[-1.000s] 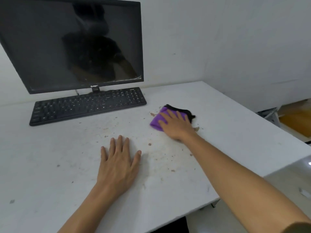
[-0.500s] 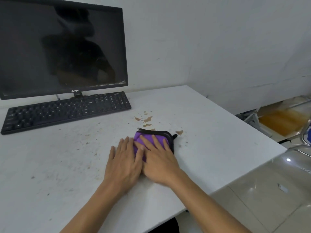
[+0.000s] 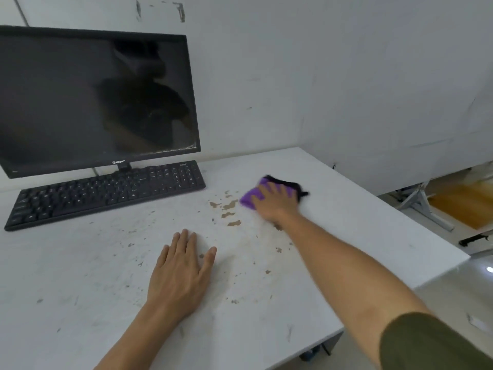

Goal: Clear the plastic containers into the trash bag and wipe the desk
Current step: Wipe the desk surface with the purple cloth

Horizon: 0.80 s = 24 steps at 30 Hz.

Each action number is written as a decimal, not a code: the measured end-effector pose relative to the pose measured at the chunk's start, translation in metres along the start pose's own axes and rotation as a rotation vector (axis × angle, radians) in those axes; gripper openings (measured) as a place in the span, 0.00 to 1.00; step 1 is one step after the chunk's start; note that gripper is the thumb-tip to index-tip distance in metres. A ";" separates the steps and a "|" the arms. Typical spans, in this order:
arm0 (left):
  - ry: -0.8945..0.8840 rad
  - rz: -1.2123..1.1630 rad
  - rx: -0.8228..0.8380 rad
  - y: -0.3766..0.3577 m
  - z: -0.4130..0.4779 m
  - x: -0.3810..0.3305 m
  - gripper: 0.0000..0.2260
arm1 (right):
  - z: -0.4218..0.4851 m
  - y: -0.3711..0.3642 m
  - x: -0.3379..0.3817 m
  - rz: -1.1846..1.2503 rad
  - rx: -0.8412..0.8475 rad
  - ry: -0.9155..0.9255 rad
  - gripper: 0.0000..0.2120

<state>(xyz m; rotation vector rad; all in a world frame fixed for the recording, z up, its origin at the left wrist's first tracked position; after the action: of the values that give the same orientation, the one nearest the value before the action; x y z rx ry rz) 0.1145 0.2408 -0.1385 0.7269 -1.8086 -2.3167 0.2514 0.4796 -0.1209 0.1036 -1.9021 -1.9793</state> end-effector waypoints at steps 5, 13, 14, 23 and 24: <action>-0.050 0.008 0.017 0.000 0.000 -0.010 0.34 | -0.065 0.010 -0.066 -0.008 -0.026 -0.068 0.30; -0.185 0.009 0.002 -0.004 -0.010 -0.023 0.40 | -0.196 0.000 0.039 0.030 -0.029 0.227 0.28; -0.187 0.012 -0.013 -0.004 -0.010 -0.023 0.40 | -0.193 -0.002 0.046 0.018 -0.024 0.251 0.28; -0.145 -0.094 -0.042 -0.003 -0.008 -0.019 0.32 | -0.066 0.000 0.001 -0.003 0.046 0.128 0.29; -0.146 -0.093 -0.041 -0.003 -0.008 -0.019 0.32 | -0.063 0.003 -0.020 -0.017 0.042 0.063 0.29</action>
<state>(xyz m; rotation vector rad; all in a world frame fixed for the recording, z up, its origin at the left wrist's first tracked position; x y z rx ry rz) 0.1351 0.2416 -0.1366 0.6654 -1.8156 -2.5199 0.2905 0.4263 -0.1269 0.1921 -1.9094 -1.9242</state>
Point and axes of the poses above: each hand's wrist, its own z-axis towards the middle knuckle, its own y-axis out of the back of the hand, x = y × z, the point moved 5 cm from there along z, towards the middle knuckle, and after that the axes turned 10 degrees about -x, right-handed, at the moved point
